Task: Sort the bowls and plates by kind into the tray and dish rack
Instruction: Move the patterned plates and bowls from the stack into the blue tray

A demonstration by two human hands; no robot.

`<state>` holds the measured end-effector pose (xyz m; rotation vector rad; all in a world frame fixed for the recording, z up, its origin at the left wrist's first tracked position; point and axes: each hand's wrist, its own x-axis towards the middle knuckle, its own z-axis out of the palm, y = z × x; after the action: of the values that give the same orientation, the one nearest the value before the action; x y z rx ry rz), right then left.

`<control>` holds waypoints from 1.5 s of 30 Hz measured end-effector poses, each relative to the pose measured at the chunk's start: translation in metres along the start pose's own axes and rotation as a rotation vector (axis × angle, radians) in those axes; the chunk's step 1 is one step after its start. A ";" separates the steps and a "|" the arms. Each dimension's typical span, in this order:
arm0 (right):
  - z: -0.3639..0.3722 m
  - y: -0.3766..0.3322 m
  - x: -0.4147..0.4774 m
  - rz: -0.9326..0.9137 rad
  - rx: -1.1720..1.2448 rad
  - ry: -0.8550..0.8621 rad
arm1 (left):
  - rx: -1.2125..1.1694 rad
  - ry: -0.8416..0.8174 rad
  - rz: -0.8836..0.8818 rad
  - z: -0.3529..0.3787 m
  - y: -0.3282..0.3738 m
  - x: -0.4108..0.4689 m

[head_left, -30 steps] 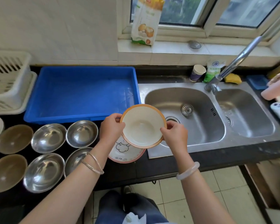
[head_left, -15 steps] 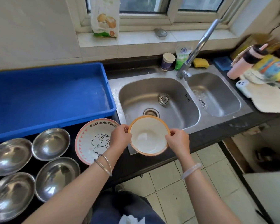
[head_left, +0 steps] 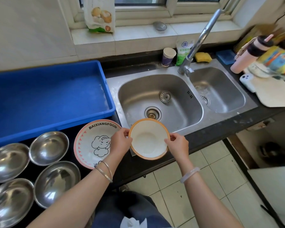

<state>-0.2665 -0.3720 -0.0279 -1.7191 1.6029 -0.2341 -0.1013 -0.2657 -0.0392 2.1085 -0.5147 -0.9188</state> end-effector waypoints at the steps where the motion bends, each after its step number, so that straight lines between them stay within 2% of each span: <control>1: 0.000 0.001 0.000 0.001 0.007 -0.002 | -0.002 0.006 0.008 0.001 -0.001 0.000; 7: -0.003 -0.004 -0.004 -0.038 -0.084 -0.002 | -0.044 0.025 0.029 -0.004 -0.005 -0.007; 11: -0.004 -0.028 -0.005 -0.244 -0.188 0.083 | 0.049 0.181 0.055 -0.027 -0.013 -0.012; 15: 0.027 -0.073 -0.008 -0.459 -0.211 -0.111 | 0.189 0.334 0.035 -0.062 -0.034 -0.015; 18: 0.062 -0.104 -0.009 -0.574 -0.325 -0.224 | 0.298 0.404 -0.073 -0.086 -0.049 -0.018; 22: 0.099 -0.129 0.001 -0.655 -0.693 -0.303 | 0.225 0.364 -0.157 -0.101 -0.064 -0.019; 26: 0.117 -0.139 0.011 -0.639 -0.793 -0.410 | 0.124 0.317 -0.197 -0.103 -0.074 -0.015; 30: 0.124 -0.145 0.020 -0.643 -0.767 -0.492 | 0.054 0.334 -0.253 -0.106 -0.079 -0.010; 36: 0.117 -0.153 0.027 -0.690 -0.693 -0.518 | -0.061 0.285 -0.284 -0.124 -0.081 -0.006; 40: 0.106 -0.176 0.022 -0.643 -0.541 -0.555 | -0.179 0.324 -0.258 -0.154 -0.072 -0.007; 45: 0.107 -0.224 0.015 -0.541 -0.310 -0.533 | -0.520 0.402 -0.229 -0.204 -0.060 -0.009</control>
<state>-0.0255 -0.3609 0.0334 -2.1992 0.8005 0.2166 0.0488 -0.1231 0.0095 1.8157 0.1646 -0.6339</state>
